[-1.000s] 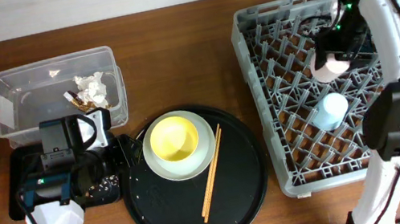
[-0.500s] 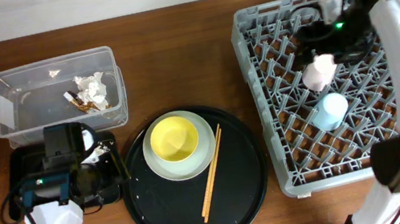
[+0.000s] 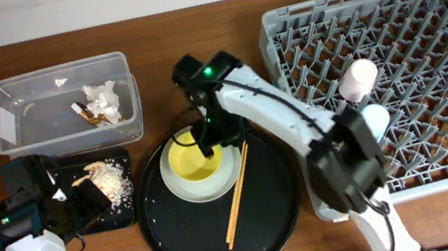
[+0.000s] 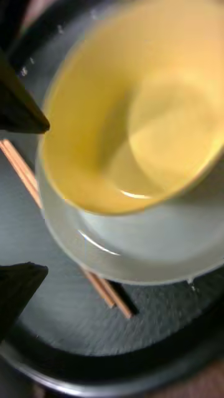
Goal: Sort waste into correct bins and load items into the dishwasher rack
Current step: 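Grasp the yellow bowl with right gripper and place it in the rack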
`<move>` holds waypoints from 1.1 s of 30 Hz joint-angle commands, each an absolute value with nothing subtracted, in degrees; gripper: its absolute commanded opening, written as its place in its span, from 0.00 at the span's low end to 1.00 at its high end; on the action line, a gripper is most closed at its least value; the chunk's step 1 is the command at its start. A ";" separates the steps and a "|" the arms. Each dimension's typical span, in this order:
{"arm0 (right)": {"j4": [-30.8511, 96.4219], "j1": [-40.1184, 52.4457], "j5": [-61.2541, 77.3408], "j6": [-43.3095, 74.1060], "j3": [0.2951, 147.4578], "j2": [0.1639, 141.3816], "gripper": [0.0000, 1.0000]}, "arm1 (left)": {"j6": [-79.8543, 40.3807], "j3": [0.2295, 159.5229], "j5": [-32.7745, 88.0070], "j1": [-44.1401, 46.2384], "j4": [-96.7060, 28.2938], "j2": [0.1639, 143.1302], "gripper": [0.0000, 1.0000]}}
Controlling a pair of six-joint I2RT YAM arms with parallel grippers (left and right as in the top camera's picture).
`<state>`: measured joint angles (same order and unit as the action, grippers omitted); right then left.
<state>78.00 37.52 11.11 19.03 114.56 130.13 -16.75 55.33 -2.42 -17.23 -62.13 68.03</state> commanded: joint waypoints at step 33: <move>67.29 9.47 -69.28 21.54 118.52 133.23 0.04 | -17.12 55.33 -2.33 -17.54 -62.19 67.48 0.97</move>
<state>66.43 9.50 -68.42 20.58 118.24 131.55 -16.75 55.33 -2.37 -17.23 -62.17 68.03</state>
